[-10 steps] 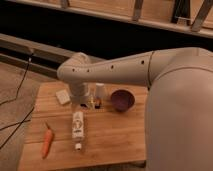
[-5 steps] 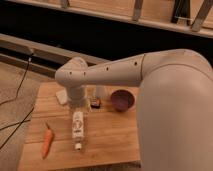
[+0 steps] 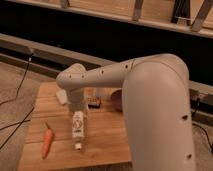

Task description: Place the bottle in the ceramic bowl

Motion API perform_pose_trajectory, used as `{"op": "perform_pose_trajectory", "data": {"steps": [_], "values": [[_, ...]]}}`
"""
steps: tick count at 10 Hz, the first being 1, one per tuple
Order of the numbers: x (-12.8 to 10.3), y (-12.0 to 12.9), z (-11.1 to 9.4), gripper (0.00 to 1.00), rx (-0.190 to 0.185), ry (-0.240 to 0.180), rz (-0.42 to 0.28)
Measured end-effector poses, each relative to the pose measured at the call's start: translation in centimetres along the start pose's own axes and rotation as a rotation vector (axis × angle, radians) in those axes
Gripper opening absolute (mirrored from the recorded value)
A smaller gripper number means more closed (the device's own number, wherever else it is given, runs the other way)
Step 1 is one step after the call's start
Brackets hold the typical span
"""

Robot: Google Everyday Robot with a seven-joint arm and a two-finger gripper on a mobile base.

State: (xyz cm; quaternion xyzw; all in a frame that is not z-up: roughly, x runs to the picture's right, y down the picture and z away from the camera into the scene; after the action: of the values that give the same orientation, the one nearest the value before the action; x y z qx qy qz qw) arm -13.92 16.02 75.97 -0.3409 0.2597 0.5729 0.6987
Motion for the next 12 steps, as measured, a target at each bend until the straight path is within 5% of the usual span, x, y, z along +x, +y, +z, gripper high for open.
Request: {"op": "perform_pose_trajectory", "data": {"steps": [4, 8, 12], "values": [[-1.8, 1.6, 4.1, 0.65, -0.007, 0.054, -0.040], [-2.9, 1.3, 7.3, 0.62, 0.029, 0.098, -0.069], [-4.4, 0.7, 7.9, 0.22, 0.032, 0.110, -0.059]]}}
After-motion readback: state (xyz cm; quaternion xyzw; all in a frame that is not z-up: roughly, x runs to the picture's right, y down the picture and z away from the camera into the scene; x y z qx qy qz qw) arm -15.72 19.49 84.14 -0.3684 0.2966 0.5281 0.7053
